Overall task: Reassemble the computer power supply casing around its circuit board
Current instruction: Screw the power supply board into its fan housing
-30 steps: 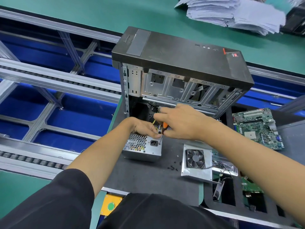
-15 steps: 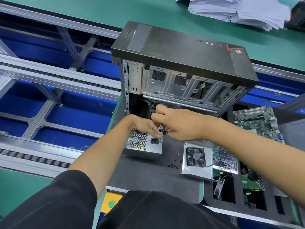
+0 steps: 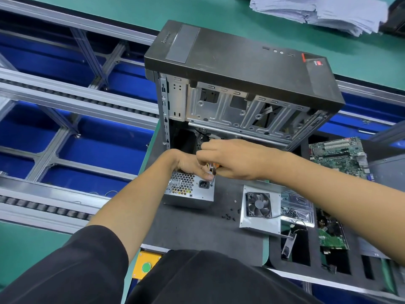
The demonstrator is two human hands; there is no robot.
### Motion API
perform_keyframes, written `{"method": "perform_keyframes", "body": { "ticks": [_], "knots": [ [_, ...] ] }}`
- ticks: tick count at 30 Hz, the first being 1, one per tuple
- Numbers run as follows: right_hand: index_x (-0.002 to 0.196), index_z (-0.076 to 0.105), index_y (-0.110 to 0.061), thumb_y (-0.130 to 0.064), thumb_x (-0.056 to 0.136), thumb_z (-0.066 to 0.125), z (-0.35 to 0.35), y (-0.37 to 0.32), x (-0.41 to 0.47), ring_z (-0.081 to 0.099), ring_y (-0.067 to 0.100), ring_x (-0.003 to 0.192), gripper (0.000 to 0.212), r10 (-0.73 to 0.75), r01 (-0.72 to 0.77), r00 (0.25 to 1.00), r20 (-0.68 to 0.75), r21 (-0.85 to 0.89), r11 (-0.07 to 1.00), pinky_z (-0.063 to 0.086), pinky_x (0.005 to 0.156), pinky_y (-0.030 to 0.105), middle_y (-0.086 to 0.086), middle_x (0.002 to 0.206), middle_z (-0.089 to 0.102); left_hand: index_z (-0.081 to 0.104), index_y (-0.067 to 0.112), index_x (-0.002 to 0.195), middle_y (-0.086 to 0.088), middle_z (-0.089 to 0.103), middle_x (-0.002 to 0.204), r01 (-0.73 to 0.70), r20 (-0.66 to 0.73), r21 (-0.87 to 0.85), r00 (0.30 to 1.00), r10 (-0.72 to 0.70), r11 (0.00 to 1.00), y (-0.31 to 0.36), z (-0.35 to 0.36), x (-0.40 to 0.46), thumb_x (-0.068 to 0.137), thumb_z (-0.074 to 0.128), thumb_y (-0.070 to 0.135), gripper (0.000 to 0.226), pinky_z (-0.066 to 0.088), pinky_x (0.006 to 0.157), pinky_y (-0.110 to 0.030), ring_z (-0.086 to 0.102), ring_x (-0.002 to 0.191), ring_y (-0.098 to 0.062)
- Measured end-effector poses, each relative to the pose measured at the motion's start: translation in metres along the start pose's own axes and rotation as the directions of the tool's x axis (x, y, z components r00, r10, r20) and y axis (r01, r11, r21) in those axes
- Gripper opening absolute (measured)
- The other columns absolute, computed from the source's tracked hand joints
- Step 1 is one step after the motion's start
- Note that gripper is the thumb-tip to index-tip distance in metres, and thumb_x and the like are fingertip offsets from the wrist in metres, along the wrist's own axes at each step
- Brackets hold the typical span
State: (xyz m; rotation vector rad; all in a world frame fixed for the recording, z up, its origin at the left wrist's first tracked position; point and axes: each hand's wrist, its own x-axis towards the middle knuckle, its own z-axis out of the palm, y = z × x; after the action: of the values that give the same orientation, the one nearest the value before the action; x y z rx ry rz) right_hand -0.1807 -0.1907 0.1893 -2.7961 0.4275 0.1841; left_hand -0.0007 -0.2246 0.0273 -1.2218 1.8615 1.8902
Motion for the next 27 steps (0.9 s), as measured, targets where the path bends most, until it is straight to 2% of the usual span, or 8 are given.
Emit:
{"method": "perform_keyframes", "body": {
  "ticks": [4, 8, 12, 16, 20, 22, 24, 27],
  "knots": [
    [0.096, 0.044, -0.024, -0.041, 0.089, 0.03, 0.003, 0.003, -0.001, 0.048, 0.019, 0.064, 0.023, 0.078, -0.083, 0.997, -0.029, -0.237, 0.968, 0.026, 0.047, 0.03, -0.006, 0.084, 0.05, 0.063, 0.001, 0.13, -0.007, 0.064, 0.135, -0.001, 0.035, -0.016, 0.999, 0.001, 1.0, 0.001, 0.002, -0.003, 0.08, 0.066, 0.057, 0.075, 0.034, 0.105, -0.016, 0.049, 0.121, -0.008],
    [0.095, 0.034, -0.029, -0.034, 0.08, 0.037, 0.003, 0.003, -0.004, 0.041, 0.011, 0.059, 0.016, 0.126, -0.126, 0.992, -0.006, -0.123, 0.984, 0.022, 0.044, 0.025, -0.007, 0.095, 0.036, 0.074, 0.01, 0.101, 0.001, 0.067, 0.101, -0.018, 0.052, -0.017, 0.998, 0.019, 1.0, 0.001, 0.002, -0.001, 0.072, 0.07, 0.069, 0.066, 0.035, 0.116, -0.038, 0.055, 0.103, -0.014],
    [0.099, 0.039, -0.027, -0.033, 0.08, 0.031, -0.001, 0.0, -0.001, 0.044, 0.017, 0.07, 0.021, 0.009, -0.009, 0.999, 0.054, -0.004, 1.0, 0.033, 0.051, 0.028, -0.007, 0.093, 0.04, 0.077, 0.037, 0.083, 0.019, 0.075, 0.093, -0.029, 0.041, 0.0, 0.999, 0.029, 1.0, -0.001, 0.0, -0.001, 0.056, 0.076, 0.083, 0.053, 0.042, 0.097, -0.019, 0.062, 0.109, -0.002],
    [0.097, 0.041, -0.027, -0.032, 0.093, 0.05, 0.006, 0.004, 0.0, 0.051, 0.02, 0.063, 0.011, 0.092, -0.09, 0.996, -0.001, -0.241, 0.966, 0.037, 0.048, 0.034, -0.007, 0.08, 0.052, 0.062, 0.001, 0.13, -0.008, 0.063, 0.135, -0.043, 0.049, -0.023, 0.998, 0.044, 0.999, 0.004, 0.003, -0.006, 0.053, 0.075, 0.085, 0.115, 0.031, 0.119, -0.036, 0.049, 0.134, -0.019],
    [0.095, 0.031, -0.034, -0.031, 0.082, 0.05, 0.005, -0.001, -0.001, 0.048, 0.012, 0.064, 0.023, 0.158, -0.158, 0.987, -0.012, 0.0, 0.987, 0.04, 0.051, 0.034, -0.009, 0.09, 0.044, 0.065, 0.001, 0.125, 0.002, 0.07, 0.123, -0.053, 0.004, -0.048, 0.999, 0.053, 0.997, 0.001, 0.003, -0.001, 0.069, 0.076, 0.07, 0.089, 0.041, 0.112, -0.03, 0.058, 0.124, -0.01],
    [0.098, 0.038, -0.029, -0.021, 0.078, 0.046, 0.004, -0.002, 0.0, 0.048, 0.015, 0.076, 0.023, 0.108, -0.111, 0.994, 0.028, 0.141, 0.984, 0.042, 0.059, 0.035, -0.007, 0.095, 0.041, 0.07, 0.017, 0.109, 0.022, 0.074, 0.101, -0.063, 0.022, -0.047, 0.998, 0.064, 0.997, -0.003, 0.002, 0.002, 0.084, 0.076, 0.053, 0.044, 0.046, 0.091, -0.01, 0.063, 0.103, 0.01],
    [0.098, 0.043, -0.024, -0.015, 0.08, 0.048, 0.004, -0.001, 0.002, 0.045, 0.017, 0.081, 0.021, 0.057, -0.063, 0.998, 0.041, 0.142, 0.988, 0.042, 0.063, 0.037, -0.004, 0.093, 0.045, 0.071, 0.034, 0.091, 0.029, 0.072, 0.085, -0.068, 0.034, -0.057, 0.997, 0.07, 0.996, -0.006, 0.0, 0.005, 0.087, 0.07, 0.042, 0.009, 0.045, 0.085, -0.007, 0.063, 0.091, 0.014],
    [0.094, 0.041, -0.025, -0.02, 0.086, 0.055, 0.005, 0.006, 0.005, 0.051, 0.02, 0.073, 0.017, 0.091, -0.091, 0.996, 0.004, -0.007, 0.996, 0.039, 0.055, 0.033, -0.005, 0.084, 0.047, 0.073, 0.035, 0.105, 0.017, 0.07, 0.112, -0.024, 0.02, -0.032, 1.0, 0.024, 0.999, -0.005, 0.001, 0.002, 0.081, 0.075, 0.056, 0.032, 0.036, 0.099, -0.016, 0.055, 0.121, -0.006]
  ]
}}
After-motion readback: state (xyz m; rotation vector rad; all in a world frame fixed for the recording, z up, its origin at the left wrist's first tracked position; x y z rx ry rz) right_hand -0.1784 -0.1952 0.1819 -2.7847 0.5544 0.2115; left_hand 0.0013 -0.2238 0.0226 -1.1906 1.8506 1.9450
